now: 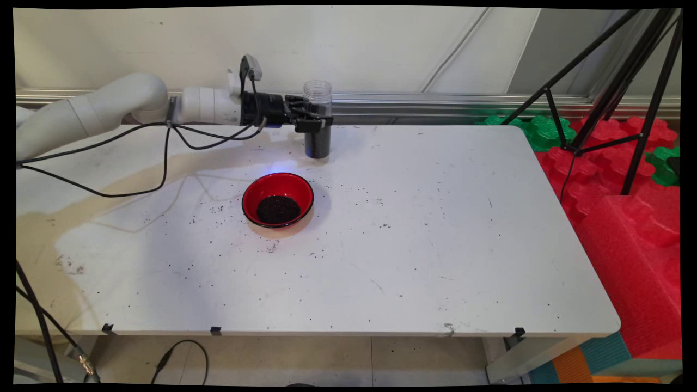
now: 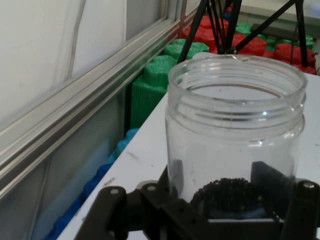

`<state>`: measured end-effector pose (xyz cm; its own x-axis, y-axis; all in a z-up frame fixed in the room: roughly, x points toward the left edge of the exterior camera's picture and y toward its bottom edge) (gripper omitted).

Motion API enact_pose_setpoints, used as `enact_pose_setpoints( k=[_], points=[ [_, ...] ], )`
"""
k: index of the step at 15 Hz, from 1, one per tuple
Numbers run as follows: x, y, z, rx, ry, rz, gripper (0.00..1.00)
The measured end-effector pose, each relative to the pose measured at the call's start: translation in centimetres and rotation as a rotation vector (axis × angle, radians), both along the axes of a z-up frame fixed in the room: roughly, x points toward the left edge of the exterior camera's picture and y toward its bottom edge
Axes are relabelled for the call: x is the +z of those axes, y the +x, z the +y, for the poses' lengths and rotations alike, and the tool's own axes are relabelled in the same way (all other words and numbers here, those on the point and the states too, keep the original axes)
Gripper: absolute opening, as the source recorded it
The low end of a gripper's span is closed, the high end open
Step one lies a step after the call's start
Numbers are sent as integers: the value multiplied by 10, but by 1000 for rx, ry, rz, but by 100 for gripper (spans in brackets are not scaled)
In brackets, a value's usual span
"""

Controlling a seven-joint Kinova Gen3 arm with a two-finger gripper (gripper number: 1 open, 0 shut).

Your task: Place the picked object on the table

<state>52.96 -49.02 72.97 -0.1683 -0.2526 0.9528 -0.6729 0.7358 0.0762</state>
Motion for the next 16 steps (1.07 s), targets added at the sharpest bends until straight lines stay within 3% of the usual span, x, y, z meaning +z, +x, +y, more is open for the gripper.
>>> enact_pose_setpoints(
  k=[12, 13, 16],
  points=[
    [-21, -11, -11, 1, 16, -37, 0],
    [-22, -12, -11, -1, 17, -39, 100],
    [-23, -12, -10, -3, 15, -43, 100]
  ],
)
